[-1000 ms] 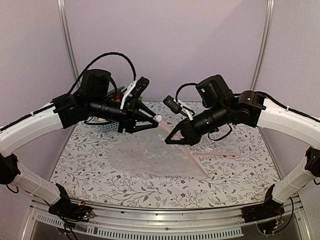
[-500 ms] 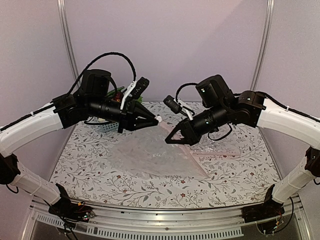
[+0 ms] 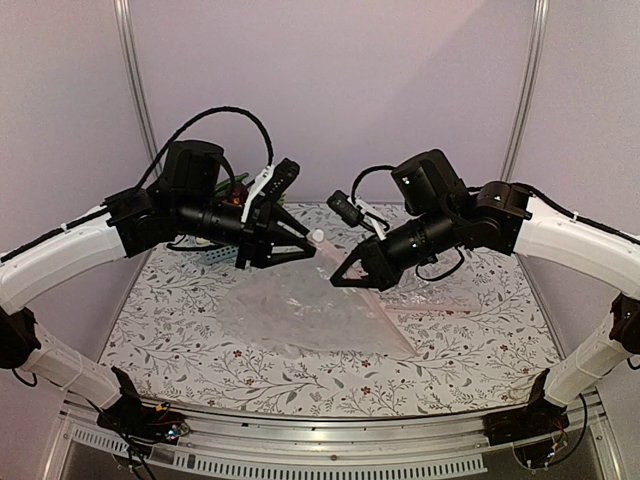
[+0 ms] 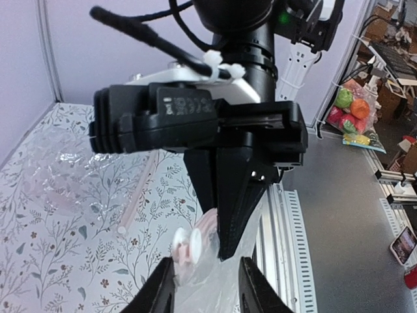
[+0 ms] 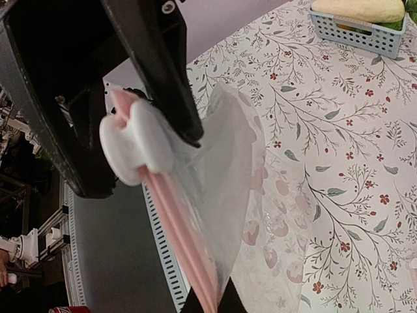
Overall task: Place the food in the zip-top bag and seal the zipper
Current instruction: Hold the zipper food storage bag at the center of the board.
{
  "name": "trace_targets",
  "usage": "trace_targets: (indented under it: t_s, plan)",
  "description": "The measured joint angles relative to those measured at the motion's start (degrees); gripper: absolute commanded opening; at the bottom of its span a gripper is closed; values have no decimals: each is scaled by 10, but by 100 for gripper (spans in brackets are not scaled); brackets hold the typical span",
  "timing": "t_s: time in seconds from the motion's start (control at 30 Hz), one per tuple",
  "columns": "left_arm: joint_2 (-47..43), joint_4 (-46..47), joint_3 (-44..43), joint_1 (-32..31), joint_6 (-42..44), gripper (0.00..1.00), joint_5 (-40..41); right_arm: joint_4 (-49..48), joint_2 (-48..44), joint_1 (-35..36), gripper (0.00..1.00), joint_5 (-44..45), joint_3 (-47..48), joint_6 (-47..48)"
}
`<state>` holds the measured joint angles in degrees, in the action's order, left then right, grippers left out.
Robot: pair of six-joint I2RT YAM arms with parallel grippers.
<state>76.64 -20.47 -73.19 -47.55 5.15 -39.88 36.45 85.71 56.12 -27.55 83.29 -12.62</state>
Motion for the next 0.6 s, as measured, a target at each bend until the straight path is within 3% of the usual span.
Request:
trace_targets:
  t_s: [0.47, 0.6]
  plan:
    - [0, -5, 0, 0, 9, 1, 15, 0, 0, 0, 0, 3, 0, -1]
    - [0, -8, 0, 0, 10, 0, 18, 0, 0, 0, 0, 5, 0, -1]
